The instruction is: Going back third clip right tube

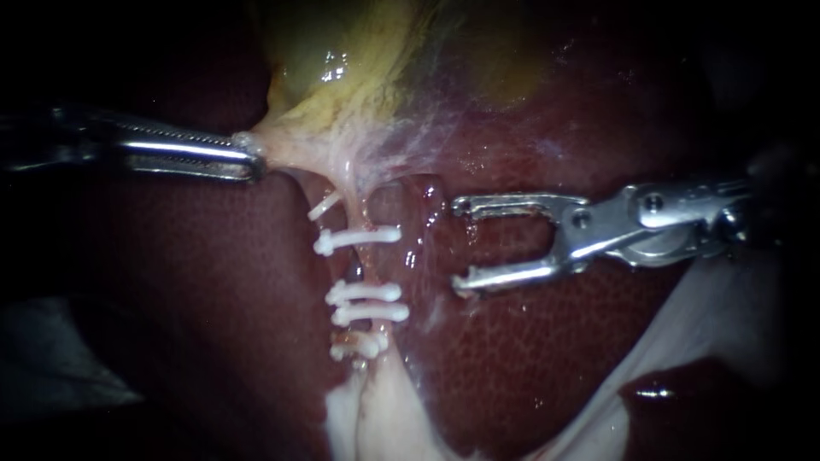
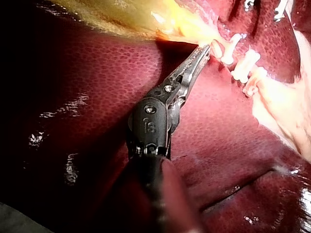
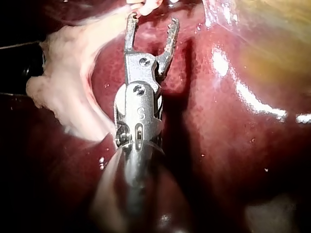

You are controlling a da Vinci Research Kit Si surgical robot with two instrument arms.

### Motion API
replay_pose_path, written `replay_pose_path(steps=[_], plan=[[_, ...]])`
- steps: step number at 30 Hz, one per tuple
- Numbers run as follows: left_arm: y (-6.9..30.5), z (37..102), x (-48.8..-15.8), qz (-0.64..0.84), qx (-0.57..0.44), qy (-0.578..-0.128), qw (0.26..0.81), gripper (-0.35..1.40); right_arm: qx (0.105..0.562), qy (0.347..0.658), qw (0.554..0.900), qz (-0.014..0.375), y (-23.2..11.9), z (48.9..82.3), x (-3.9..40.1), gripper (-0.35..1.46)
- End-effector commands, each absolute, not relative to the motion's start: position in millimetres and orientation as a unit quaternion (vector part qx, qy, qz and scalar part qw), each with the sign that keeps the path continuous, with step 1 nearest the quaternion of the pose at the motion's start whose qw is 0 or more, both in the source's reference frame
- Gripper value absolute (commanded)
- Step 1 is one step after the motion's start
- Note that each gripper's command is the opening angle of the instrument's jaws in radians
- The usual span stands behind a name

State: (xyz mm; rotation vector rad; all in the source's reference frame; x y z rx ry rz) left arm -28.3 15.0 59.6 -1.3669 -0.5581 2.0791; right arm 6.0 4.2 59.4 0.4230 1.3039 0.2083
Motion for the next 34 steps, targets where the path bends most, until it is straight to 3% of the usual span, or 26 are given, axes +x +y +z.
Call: replay_pose_path(steps=[1,8,12,22,34], plan=[[15.0,59.7,-28.2,0.78,-0.513,-0.21,0.291,-0.35,0.192,0.602,0.77,0.09,4.1,59.4,5.7,0.5],[15.1,60.2,-28.3,0.78,-0.513,-0.209,0.291,-0.35,0.182,0.582,0.791,0.06,3.7,59.0,4.1,0.5],[14.7,61.1,-29.0,0.781,-0.513,-0.205,0.292,-0.35,0.177,0.569,0.801,0.061,3.7,58.9,3.9,0.5],[14.6,65.8,-31.9,0.787,-0.511,-0.202,0.282,-0.35,0.177,0.569,0.801,0.063,3.7,58.8,3.8,0.5],[14.4,66.5,-32.2,0.788,-0.508,-0.205,0.282,-0.35,0.178,0.568,0.801,0.064,3.7,58.5,3.8,0.5]])
